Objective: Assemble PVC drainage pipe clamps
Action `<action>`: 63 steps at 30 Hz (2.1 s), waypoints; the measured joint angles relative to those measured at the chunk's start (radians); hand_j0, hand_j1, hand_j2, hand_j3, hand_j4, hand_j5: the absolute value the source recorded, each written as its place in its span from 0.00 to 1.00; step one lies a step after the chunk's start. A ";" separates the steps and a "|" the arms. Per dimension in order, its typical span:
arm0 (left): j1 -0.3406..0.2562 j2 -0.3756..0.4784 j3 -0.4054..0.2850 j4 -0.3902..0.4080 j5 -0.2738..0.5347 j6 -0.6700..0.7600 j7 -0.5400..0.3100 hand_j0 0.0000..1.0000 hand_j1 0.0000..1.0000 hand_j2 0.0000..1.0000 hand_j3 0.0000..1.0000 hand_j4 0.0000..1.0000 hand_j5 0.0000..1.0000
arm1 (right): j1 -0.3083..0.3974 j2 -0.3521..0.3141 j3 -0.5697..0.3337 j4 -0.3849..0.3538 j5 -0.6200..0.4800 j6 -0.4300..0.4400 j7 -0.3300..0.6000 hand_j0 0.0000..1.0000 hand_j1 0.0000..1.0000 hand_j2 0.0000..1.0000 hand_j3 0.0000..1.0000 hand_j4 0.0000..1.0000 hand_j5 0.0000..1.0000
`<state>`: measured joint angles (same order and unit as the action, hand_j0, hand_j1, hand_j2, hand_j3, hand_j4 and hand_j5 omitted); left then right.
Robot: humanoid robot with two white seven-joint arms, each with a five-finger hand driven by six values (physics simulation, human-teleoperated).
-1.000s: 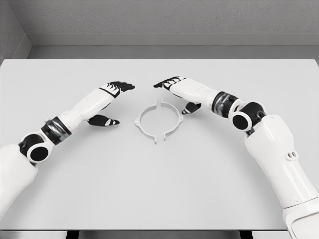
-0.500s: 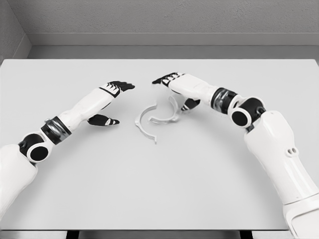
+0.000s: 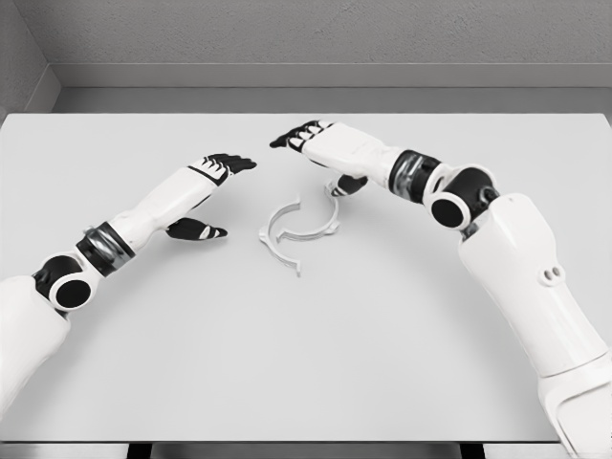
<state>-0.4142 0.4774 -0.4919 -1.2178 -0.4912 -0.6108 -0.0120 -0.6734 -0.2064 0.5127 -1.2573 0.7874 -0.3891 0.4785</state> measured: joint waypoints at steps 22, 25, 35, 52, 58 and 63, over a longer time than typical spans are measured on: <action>-0.087 0.203 0.105 0.121 0.002 0.000 0.003 1.00 1.00 1.00 1.00 1.00 1.00 | -0.025 0.061 0.066 0.093 0.040 -0.001 -0.002 1.00 1.00 1.00 1.00 1.00 1.00; -0.086 0.218 0.110 0.128 0.002 0.000 0.003 1.00 1.00 1.00 1.00 1.00 1.00 | -0.021 0.066 0.070 0.097 0.043 0.000 -0.002 1.00 1.00 1.00 1.00 1.00 1.00; -0.083 0.224 0.107 0.124 0.003 0.000 0.003 1.00 1.00 1.00 1.00 1.00 1.00 | -0.026 0.074 0.105 0.126 0.062 0.000 -0.002 1.00 1.00 1.00 1.00 1.00 1.00; -0.081 0.216 0.101 0.122 0.002 0.000 0.003 1.00 1.00 1.00 1.00 1.00 1.00 | -0.034 0.062 0.133 0.114 0.109 -0.005 0.023 1.00 1.00 1.00 1.00 1.00 1.00; -0.081 0.215 0.100 0.123 0.002 0.000 0.003 1.00 1.00 1.00 1.00 1.00 1.00 | -0.031 0.040 0.135 0.076 0.111 -0.007 0.026 1.00 1.00 1.00 1.00 1.00 1.00; -0.083 0.213 0.100 0.123 0.001 0.000 0.003 1.00 1.00 1.00 1.00 1.00 1.00 | -0.029 0.020 0.135 0.056 0.109 -0.005 0.026 1.00 1.00 1.00 1.00 1.00 1.00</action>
<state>-0.4970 0.6903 -0.3920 -1.0951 -0.4903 -0.6109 -0.0090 -0.7026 -0.1860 0.6480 -1.2010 0.8965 -0.3940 0.5045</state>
